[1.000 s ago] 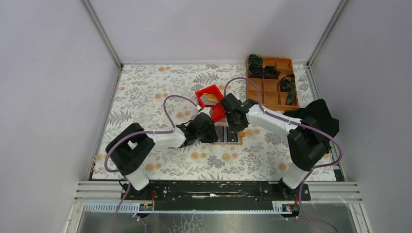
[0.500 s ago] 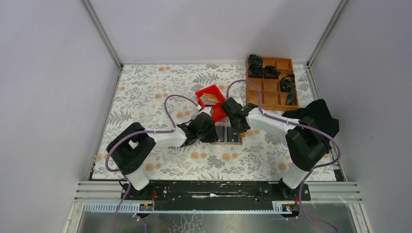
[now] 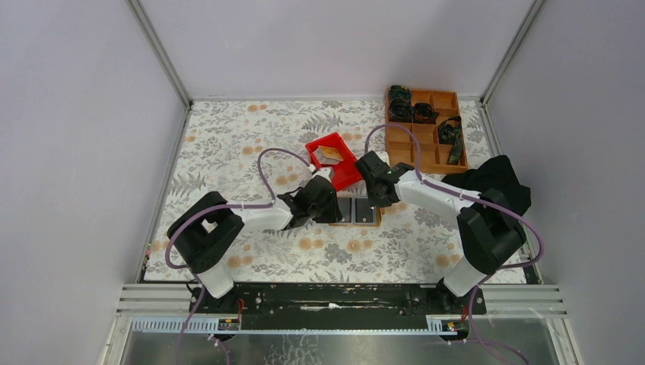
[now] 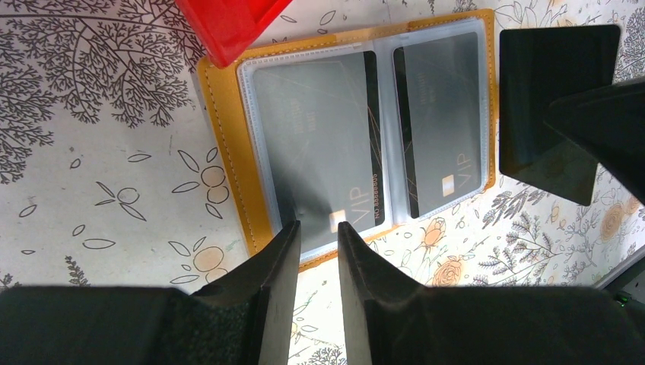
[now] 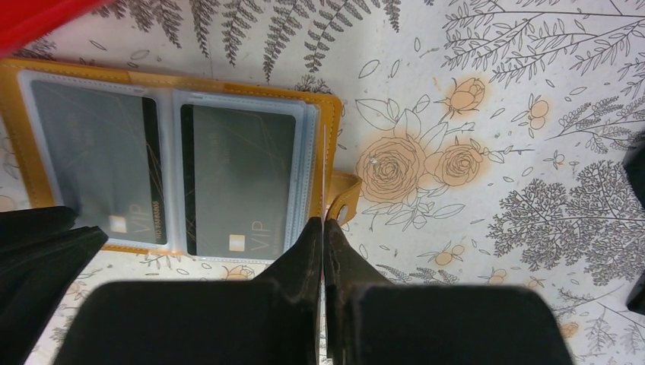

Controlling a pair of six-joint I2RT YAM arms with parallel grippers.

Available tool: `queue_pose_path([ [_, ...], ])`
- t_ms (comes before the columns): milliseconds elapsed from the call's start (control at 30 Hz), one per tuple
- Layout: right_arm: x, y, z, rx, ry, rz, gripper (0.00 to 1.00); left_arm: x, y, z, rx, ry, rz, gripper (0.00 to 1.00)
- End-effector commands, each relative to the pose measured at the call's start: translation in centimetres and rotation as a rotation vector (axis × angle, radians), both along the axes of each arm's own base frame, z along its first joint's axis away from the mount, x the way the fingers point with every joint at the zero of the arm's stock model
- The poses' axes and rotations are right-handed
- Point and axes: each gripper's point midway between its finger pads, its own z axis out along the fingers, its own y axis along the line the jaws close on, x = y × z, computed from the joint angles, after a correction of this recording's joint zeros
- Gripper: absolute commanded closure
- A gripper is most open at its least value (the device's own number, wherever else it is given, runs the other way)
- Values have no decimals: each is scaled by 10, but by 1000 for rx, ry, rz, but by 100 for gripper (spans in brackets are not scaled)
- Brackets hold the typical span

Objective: Put the credit cards into the card holder
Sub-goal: Turn over the card slot in the card holder.

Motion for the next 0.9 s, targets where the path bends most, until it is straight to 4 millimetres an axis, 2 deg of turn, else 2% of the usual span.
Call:
queue_pose_path([
  [0,11,6,20,108,-47,-43,100,-9,13,-23,94,48,2,68],
  [200,12,7,26,149,-41,-51,100,-9,13,-24,97,51,2,68],
  [467,10,12,23,200,-19,-52,100,-7,11,-24,97,52,3,68],
  [867,11,8,15,222,-3,-75,100,-8,12,-25,106,56,-2,68],
])
